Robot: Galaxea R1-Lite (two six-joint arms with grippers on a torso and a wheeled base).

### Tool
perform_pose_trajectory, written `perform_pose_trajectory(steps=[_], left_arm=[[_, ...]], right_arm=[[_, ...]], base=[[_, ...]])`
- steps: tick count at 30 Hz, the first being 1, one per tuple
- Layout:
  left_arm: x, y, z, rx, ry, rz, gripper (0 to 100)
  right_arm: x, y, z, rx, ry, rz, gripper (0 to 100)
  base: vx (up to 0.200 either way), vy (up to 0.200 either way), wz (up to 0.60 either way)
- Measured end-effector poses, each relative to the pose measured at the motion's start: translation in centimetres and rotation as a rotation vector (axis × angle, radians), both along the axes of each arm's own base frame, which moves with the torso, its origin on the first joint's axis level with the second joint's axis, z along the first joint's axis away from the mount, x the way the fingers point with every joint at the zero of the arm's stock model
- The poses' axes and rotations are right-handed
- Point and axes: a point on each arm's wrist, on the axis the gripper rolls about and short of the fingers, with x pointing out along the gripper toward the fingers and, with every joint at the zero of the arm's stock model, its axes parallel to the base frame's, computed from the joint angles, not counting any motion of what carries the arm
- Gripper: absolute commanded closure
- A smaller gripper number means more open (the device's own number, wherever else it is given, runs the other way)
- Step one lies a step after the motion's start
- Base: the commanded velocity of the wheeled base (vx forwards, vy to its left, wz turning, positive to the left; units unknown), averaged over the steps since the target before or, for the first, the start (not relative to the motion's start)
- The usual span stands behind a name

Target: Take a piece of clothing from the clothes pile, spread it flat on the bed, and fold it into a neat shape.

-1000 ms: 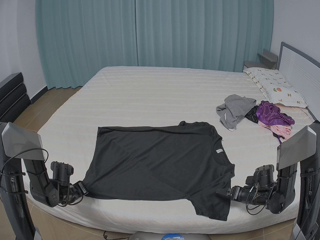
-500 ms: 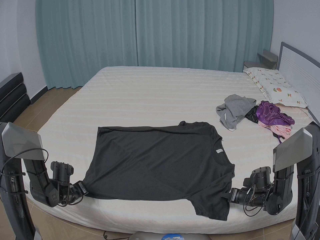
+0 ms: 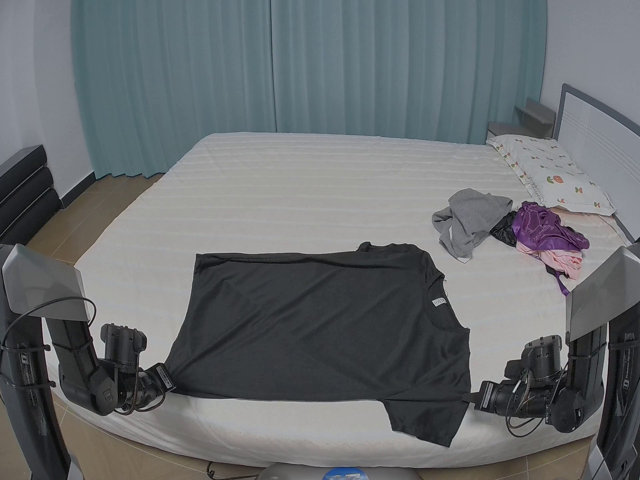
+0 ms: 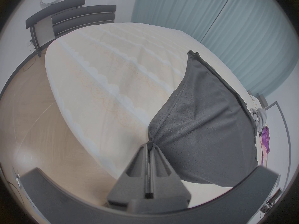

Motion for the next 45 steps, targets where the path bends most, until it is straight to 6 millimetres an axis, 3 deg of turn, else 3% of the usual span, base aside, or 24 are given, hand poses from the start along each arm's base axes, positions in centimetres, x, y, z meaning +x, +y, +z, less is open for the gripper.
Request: perform_pose_trajectory(steps=[7,26,45], left_arm=[[-0.9,0.0,0.5,0.035,0.009,-0.034,100],[-3.2,0.1,0.7,0.123,0.075,-0.161,100],[-6.7,0.1,1.0,0.237,0.184,-0.316,100]], right_arm=[[-1.1,-0.5,0.8,0.023,-0.018,0.005,100],[-3.8,-1.1,1.7,-0.083,0.183,0.047,100],[-6.2,-0.3,3.7,-0.162,0.241,0.097,100]], base=[[0.000,0.000,0.00],[0.000,0.000,0.00],[0.000,0.000,0.00]])
